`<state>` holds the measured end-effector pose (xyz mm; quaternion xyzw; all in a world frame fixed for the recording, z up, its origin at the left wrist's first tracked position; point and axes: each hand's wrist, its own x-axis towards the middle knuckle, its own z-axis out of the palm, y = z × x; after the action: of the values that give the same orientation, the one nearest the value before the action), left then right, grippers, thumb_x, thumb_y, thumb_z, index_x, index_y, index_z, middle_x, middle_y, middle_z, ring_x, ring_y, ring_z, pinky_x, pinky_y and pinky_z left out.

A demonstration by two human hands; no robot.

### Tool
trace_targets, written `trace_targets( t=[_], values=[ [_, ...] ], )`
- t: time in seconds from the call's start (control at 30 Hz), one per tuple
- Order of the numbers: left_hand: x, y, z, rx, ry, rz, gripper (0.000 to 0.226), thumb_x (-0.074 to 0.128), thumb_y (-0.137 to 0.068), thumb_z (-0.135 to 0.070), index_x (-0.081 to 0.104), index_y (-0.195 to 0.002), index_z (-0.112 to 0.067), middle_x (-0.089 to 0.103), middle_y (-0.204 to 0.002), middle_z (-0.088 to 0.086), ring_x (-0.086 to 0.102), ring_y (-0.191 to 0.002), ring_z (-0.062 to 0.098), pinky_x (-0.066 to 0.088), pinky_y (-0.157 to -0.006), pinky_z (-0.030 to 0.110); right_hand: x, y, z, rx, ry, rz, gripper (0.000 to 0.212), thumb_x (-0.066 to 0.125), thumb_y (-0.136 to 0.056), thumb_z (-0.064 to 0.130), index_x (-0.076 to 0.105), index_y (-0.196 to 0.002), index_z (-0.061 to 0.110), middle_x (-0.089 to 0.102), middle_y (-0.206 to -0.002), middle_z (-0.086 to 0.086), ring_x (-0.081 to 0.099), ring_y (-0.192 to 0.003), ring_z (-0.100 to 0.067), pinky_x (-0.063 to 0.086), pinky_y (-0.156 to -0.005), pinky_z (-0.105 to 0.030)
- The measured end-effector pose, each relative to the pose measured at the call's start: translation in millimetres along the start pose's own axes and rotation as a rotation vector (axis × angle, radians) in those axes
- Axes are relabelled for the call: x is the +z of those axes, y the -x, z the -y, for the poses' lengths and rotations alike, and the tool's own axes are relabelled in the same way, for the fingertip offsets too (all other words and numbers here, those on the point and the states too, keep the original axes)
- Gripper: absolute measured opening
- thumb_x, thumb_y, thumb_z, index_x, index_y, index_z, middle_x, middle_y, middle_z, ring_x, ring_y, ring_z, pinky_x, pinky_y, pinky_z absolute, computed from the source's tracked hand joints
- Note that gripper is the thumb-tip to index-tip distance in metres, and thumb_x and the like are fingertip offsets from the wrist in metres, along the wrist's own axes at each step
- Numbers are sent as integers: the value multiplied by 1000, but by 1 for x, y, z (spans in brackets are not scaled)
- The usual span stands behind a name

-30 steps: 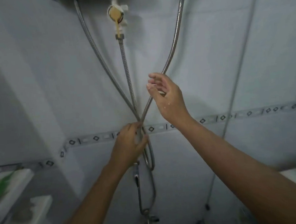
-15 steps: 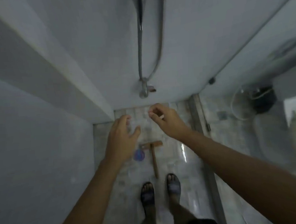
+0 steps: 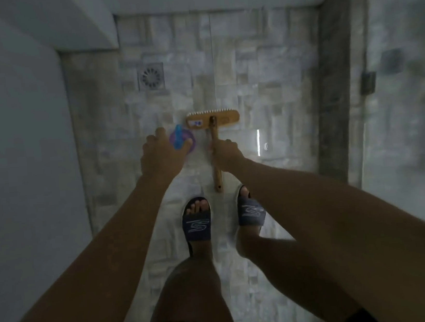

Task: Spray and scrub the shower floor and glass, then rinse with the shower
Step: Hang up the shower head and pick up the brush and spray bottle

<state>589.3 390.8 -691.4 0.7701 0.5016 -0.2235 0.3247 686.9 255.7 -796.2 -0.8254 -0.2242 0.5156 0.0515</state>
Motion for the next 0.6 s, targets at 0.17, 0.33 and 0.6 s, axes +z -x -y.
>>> trace_targets(
  t=[0.17,0.33,0.6],
  values=[
    [40,-34,22,51,-37,46,53,56,-98,-51,50,-132,-11,65,-114,12,64,-98,30,51,-80,38,45,-45,-19,68,86,35,41,36,-102,16,46,-142,17,52,-133,-15,48,-121,-36,40,-100,-42],
    [50,-53,30,71,-151,1,46,60,-96,-49,62,-118,-9,63,-94,4,58,-81,20,45,-70,34,49,-61,-27,-19,69,68,33,42,-103,11,55,-133,7,58,-133,-15,57,-118,-34,50,-98,-44],
    [22,-33,17,131,-181,-48,42,51,-102,-40,68,-101,-2,68,-89,17,64,-78,32,51,-68,39,13,-28,1,-72,-544,-325,17,48,-99,10,63,-96,3,62,-80,-4,59,-67,-12,44,-57,-18]
  ],
)
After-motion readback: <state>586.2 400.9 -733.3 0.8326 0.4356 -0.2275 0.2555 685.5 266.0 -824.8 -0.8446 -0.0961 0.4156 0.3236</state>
